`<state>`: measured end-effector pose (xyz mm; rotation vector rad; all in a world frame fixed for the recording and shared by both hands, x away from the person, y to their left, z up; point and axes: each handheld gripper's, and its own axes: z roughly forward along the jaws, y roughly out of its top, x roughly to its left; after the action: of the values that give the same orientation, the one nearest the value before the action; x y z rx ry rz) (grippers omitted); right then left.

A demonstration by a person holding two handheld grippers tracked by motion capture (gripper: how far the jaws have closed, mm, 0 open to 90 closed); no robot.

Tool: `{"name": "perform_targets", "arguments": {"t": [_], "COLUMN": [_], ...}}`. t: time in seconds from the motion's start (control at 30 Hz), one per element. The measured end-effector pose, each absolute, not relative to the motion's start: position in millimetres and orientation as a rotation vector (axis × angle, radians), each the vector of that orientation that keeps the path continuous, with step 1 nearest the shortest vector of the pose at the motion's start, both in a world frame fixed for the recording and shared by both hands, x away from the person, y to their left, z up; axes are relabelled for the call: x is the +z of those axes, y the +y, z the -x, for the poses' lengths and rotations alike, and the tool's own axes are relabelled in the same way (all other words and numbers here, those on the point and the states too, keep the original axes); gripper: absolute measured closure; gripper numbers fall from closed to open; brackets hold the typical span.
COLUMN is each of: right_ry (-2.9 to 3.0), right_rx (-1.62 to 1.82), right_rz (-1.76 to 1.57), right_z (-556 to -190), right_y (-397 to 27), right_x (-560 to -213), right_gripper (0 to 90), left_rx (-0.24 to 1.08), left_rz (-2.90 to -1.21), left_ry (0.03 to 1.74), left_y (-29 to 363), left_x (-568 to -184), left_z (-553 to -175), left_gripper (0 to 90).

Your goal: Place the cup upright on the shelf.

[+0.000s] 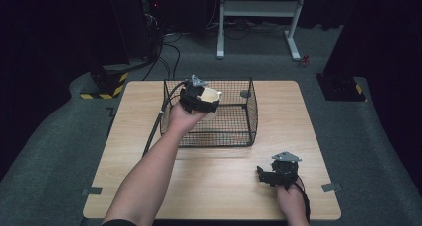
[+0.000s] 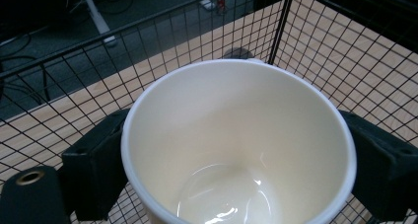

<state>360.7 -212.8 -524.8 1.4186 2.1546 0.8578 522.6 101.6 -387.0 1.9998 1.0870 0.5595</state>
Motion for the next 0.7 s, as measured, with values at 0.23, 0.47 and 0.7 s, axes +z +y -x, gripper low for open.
{"name": "perform_targets", "arguments": {"t": [0.23, 0.47, 0.7], "right_ry": [2.156, 2.155, 2.155], "right_rx": [0.857, 0.859, 0.859], "right_rz": [-1.420, -1.418, -1.416], "right_z": [-360.6, -360.7, -360.7], "right_y": [-212.8, -212.8, -212.8], "right_x": [-524.7, -524.8, -524.8], "right_gripper": [7.7, 7.8, 7.8], "left_rx": [0.530, 0.516, 0.507], "left_rz": [-2.046, -2.092, -2.146], "left_ry": [1.124, 1.162, 1.191], "left_y": [100.0, 99.3, 95.5], "left_x": [-395.2, -402.4, -408.8], "left_z": [-531.2, -537.7, -543.1], "left_gripper": [10.7, 10.7, 10.7]}}
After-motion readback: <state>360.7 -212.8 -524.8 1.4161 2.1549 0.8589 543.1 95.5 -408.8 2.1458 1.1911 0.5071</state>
